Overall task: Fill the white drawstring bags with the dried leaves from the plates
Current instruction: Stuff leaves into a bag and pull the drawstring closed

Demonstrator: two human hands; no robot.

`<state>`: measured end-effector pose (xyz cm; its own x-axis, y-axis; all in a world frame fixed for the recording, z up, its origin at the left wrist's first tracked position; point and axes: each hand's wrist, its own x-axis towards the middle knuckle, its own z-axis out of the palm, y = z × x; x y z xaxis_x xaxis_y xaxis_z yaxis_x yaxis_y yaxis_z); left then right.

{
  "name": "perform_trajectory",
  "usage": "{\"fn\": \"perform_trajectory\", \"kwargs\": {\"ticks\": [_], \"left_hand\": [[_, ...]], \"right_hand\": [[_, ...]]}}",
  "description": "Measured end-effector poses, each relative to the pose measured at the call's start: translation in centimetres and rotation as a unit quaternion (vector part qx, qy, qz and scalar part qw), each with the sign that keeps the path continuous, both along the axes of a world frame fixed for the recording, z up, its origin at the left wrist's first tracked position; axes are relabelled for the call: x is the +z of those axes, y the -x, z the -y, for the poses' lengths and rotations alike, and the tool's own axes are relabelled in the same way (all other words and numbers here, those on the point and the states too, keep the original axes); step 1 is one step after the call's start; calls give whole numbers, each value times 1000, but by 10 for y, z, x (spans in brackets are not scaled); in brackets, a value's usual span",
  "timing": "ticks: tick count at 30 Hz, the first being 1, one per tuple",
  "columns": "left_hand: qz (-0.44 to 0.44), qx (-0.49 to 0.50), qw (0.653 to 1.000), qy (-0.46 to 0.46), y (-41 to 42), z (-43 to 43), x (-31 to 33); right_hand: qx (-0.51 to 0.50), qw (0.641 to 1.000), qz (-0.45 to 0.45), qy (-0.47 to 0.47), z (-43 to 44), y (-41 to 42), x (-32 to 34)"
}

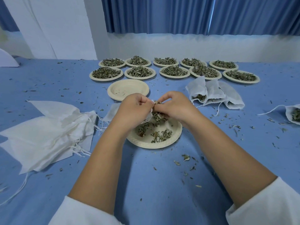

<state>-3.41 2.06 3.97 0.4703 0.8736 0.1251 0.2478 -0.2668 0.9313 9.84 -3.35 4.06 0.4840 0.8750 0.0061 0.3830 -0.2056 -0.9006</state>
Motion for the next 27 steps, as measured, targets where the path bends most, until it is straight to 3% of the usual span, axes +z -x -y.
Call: {"fn": "perform_trajectory", "kwargs": {"ticks": [9,14,19,24,27], "left_hand": [[33,64,997,-2,-1,-3,-1],[26,50,998,-10,-1,-4,-2],[24,22,999,-4,1,-2,3],[66,-9,997,39,3,2,8],[74,-18,996,53,4,3,10]], "right_hand": [[66,996,46,-33,4,9,5],[63,997,-20,-48,2,4,3],[24,981,-174,-81,-1,4,-5],[36,977,-210,-9,-5,3,-10],[83,950,-302,8,-5,5,-11]]}}
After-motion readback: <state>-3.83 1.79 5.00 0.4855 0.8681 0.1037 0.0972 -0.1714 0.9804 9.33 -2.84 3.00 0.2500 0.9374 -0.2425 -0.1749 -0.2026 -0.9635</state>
